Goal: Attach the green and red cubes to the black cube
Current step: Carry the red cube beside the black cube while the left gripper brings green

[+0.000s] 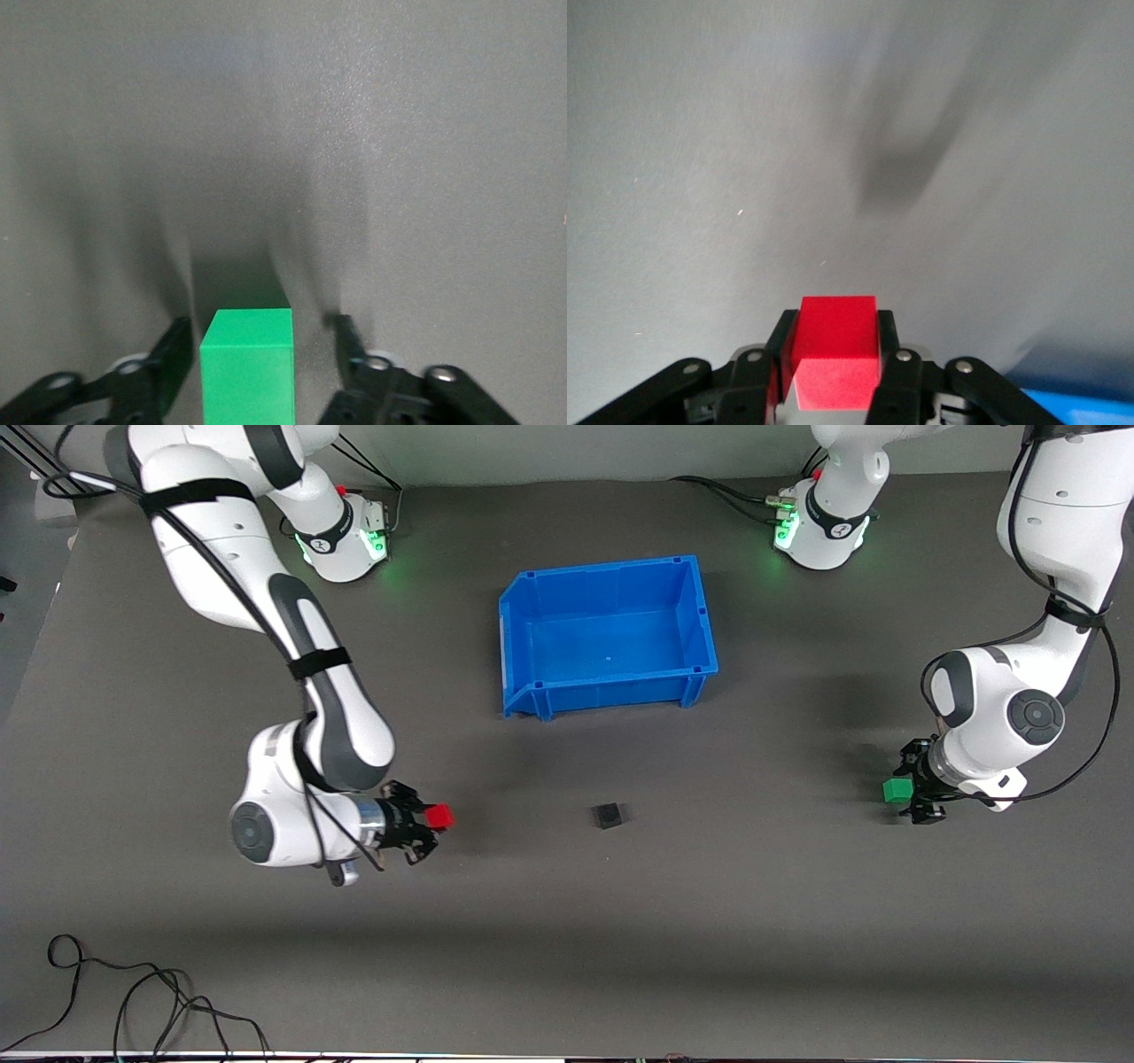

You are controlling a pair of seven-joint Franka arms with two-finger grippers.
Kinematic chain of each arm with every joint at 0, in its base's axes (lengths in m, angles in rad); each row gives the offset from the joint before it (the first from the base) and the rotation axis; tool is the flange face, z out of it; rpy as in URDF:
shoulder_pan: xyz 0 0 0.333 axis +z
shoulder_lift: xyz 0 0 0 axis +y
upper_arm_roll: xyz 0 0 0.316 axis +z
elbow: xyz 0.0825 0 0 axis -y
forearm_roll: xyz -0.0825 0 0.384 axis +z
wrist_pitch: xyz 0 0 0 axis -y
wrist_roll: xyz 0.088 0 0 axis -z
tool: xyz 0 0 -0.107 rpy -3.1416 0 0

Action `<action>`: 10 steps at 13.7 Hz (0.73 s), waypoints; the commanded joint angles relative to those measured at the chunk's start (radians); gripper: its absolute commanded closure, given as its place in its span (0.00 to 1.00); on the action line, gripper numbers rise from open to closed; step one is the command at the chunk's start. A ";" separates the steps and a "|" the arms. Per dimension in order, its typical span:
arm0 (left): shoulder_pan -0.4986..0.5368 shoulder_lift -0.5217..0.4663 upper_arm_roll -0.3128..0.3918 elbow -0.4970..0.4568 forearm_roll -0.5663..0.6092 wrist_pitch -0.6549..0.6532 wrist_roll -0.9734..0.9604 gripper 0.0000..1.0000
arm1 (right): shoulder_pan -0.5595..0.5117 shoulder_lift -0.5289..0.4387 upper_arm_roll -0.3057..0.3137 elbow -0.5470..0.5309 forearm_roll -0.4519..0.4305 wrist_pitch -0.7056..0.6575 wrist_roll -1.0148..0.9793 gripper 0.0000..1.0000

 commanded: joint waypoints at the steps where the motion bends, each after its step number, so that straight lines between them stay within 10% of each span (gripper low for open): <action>1: -0.013 -0.013 0.010 -0.015 0.024 0.012 -0.029 1.00 | 0.039 0.074 -0.008 0.111 0.068 0.025 0.121 0.86; 10: -0.108 -0.084 0.005 0.117 0.026 -0.274 -0.194 1.00 | 0.139 0.224 0.060 0.252 0.192 0.271 0.316 0.84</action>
